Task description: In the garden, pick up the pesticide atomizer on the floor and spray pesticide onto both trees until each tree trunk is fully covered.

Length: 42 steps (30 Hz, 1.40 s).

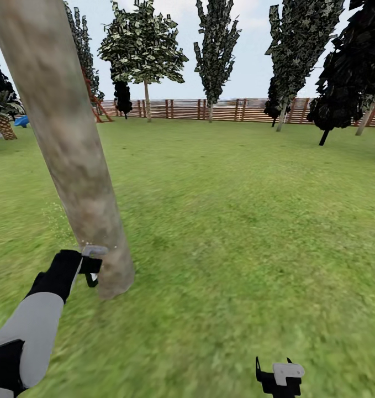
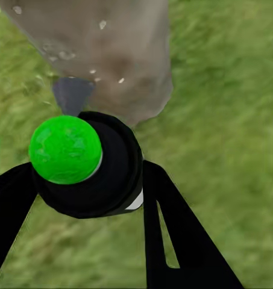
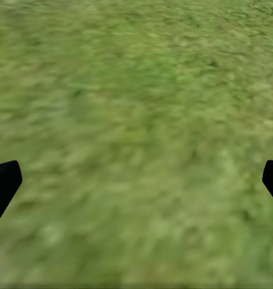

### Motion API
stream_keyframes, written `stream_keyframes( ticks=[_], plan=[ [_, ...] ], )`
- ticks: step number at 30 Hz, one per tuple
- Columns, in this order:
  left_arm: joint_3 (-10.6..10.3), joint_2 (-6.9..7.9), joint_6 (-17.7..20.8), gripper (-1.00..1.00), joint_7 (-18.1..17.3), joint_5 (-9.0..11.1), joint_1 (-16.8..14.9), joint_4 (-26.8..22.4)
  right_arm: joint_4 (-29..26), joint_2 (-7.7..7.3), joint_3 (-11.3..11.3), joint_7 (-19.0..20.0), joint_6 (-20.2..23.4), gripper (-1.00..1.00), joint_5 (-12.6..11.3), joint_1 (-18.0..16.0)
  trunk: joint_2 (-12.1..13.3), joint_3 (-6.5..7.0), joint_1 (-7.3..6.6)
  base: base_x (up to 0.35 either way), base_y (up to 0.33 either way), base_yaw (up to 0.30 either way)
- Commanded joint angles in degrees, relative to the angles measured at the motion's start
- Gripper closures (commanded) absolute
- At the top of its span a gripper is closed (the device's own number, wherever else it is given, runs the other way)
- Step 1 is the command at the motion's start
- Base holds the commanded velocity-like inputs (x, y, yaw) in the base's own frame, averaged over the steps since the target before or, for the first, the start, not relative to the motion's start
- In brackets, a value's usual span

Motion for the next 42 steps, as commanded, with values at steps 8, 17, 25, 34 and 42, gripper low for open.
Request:
stream_keyframes(
  ticks=[8, 17, 25, 34, 42],
  plan=[
    [-0.02, 7.41, 1.69, 1.00, -0.39, 0.51, -0.02, -3.96, 0.00, 0.02, 0.03, 0.00, 0.08, -1.00, 0.00, 0.00, 0.00, 0.00, 0.00, 0.000, 0.000, 0.000],
    [-0.13, 6.40, 5.84, 1.00, -0.37, 0.37, -0.65, -9.89, 0.00, 0.00, 0.04, 0.00, 0.09, -1.00, 0.00, 0.00, 0.00, 0.00, 0.00, 0.000, 0.040, 0.000],
    [-2.22, 1.39, 10.00, 1.00, -2.08, 0.53, -1.72, -12.01, 0.05, 0.04, 0.08, 0.00, 0.09, -1.00, 0.06, 0.00, 0.00, 0.00, 0.00, 0.000, 0.002, 0.000],
    [-2.63, 6.47, 11.79, 1.00, -4.00, 0.41, -3.19, -12.19, 0.04, 0.05, 0.08, 0.00, 0.09, -1.00, 0.06, 0.00, 0.00, 0.00, 0.00, 0.000, 0.000, 0.000],
    [-5.91, 3.59, 11.86, 1.00, -4.17, 0.53, -3.89, -12.59, 0.03, 0.05, 0.08, 0.00, 0.09, -1.00, 0.05, 0.00, 0.00, 0.00, 0.00, 0.000, 0.000, 0.000]
  ],
)
